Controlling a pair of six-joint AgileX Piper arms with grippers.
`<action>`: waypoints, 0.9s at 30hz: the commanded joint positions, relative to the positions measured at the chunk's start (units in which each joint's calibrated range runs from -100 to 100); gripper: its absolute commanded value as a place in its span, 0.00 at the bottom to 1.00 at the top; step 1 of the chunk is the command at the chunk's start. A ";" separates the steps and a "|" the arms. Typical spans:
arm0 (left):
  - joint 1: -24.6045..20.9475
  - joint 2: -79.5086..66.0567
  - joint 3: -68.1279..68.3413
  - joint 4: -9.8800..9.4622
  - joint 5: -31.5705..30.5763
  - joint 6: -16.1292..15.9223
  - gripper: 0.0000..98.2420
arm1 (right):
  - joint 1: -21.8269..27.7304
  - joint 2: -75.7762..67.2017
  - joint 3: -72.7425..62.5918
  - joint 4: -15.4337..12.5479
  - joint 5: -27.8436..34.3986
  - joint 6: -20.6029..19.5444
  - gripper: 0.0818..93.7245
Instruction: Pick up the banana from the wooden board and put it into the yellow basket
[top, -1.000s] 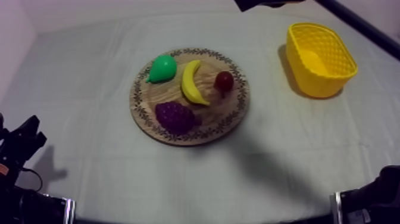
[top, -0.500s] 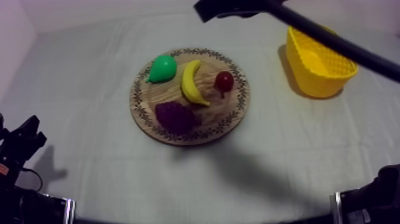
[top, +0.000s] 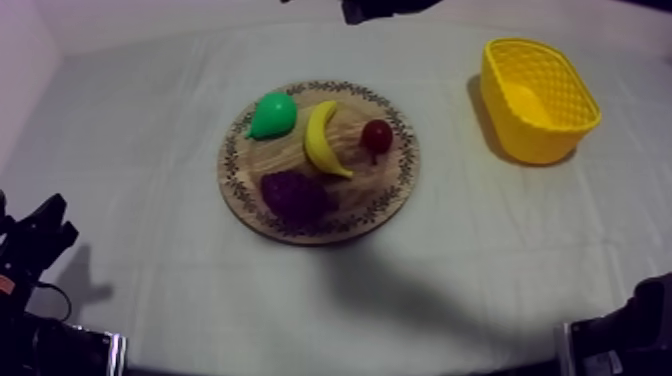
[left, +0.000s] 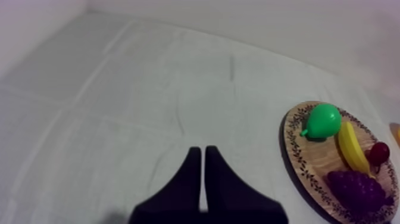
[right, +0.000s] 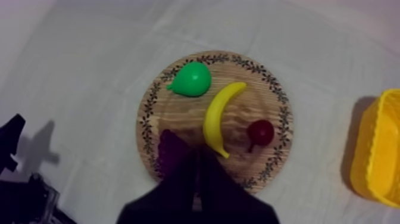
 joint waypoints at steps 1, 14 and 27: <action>-0.01 0.00 0.01 0.00 -0.01 0.01 0.00 | -0.17 0.71 -1.22 0.77 2.65 -0.90 0.00; -0.01 0.00 0.01 0.00 -0.01 0.01 0.00 | -0.54 3.53 -6.56 0.94 10.92 -0.95 0.00; -0.01 0.00 0.01 0.00 -0.01 0.01 0.00 | -0.64 3.84 -6.07 0.26 11.04 -0.07 0.12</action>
